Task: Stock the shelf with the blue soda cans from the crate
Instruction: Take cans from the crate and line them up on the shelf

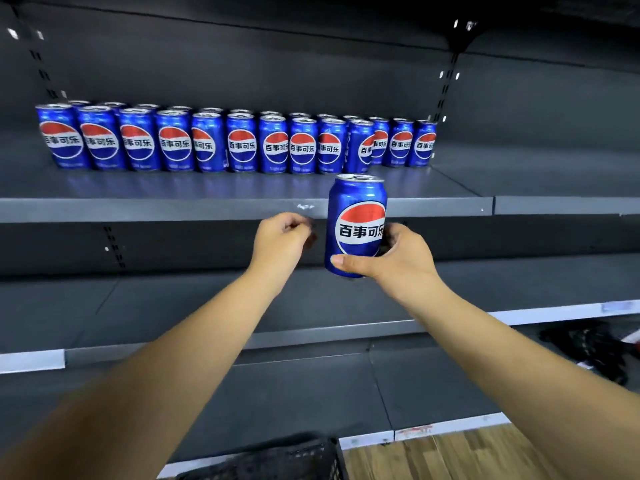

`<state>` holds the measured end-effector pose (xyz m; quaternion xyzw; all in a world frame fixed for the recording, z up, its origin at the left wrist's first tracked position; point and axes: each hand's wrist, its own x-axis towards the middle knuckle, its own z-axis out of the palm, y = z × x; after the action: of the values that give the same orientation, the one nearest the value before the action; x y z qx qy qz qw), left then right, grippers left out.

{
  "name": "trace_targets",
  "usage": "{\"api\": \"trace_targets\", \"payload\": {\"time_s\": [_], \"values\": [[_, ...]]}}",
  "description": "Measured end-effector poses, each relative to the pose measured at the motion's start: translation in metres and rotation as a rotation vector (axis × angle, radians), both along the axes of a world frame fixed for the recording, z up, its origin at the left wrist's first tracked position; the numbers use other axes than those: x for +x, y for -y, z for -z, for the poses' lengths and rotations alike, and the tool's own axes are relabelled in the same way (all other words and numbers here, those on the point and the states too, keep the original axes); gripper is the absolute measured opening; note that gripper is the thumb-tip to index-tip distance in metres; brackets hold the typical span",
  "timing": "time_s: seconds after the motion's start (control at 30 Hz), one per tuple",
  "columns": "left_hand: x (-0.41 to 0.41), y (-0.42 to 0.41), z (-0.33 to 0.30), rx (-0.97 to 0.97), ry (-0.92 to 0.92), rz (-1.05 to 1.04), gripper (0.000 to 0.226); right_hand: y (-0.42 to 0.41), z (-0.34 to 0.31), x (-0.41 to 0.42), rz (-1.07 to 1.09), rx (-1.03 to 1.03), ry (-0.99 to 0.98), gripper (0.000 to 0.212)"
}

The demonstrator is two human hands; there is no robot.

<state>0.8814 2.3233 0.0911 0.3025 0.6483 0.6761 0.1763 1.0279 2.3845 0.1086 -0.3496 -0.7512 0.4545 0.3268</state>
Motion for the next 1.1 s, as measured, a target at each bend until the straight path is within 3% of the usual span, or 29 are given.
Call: {"api": "trace_targets", "payload": {"time_s": [0.33,0.67,0.93,1.1], "values": [[-0.025,-0.151,-0.035,-0.092,-0.207,-0.062,0.031,-0.174,-0.028,0.001,-0.018,0.047,-0.021,0.064],[-0.037,-0.260,-0.031,-0.107,-0.084,-0.172,0.023,-0.316,-0.022,-0.031,-0.104,0.045,-0.043,0.064],[-0.043,-0.310,-0.032,-0.126,0.053,-0.166,0.017,-0.366,-0.011,-0.070,-0.167,0.076,0.043,0.071],[-0.050,-0.314,-0.027,-0.126,0.035,-0.152,0.015,-0.379,-0.014,-0.096,-0.183,0.180,0.115,0.073]]}}
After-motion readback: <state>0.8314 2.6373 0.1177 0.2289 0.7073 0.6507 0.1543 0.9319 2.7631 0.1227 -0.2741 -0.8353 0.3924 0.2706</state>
